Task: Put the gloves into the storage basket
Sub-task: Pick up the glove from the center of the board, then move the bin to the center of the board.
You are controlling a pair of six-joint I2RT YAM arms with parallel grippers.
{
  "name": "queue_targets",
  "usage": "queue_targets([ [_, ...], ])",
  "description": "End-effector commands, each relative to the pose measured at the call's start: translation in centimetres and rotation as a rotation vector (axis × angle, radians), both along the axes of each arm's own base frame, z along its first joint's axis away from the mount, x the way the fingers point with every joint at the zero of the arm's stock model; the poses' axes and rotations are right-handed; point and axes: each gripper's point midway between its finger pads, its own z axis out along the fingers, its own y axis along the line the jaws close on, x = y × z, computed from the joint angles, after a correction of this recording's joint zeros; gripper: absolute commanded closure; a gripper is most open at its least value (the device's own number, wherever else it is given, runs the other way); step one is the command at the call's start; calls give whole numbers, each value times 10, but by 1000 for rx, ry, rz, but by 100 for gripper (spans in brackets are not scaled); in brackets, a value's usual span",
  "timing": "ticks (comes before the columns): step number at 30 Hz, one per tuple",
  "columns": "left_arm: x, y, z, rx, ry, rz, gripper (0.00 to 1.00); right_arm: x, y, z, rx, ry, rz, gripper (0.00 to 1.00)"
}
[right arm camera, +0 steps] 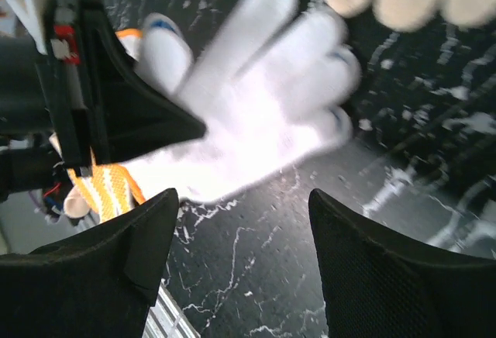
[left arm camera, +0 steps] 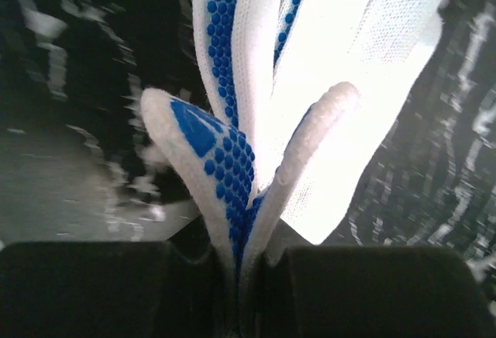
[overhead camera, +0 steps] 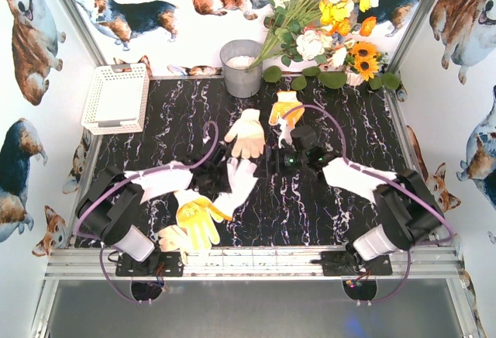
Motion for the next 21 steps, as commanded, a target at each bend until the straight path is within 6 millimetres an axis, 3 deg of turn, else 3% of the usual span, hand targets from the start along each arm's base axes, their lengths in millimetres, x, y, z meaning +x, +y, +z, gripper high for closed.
queue_targets([
  [1,8,64,-10,327,13,-23,100,13,-32,13,-185,-56,-113,30],
  [11,80,128,7,594,-107,27,100,4,-62,27,-261,-77,-220,30],
  [21,147,175,24,659,-174,23,100,-13,-86,26,-279,-78,-307,30],
])
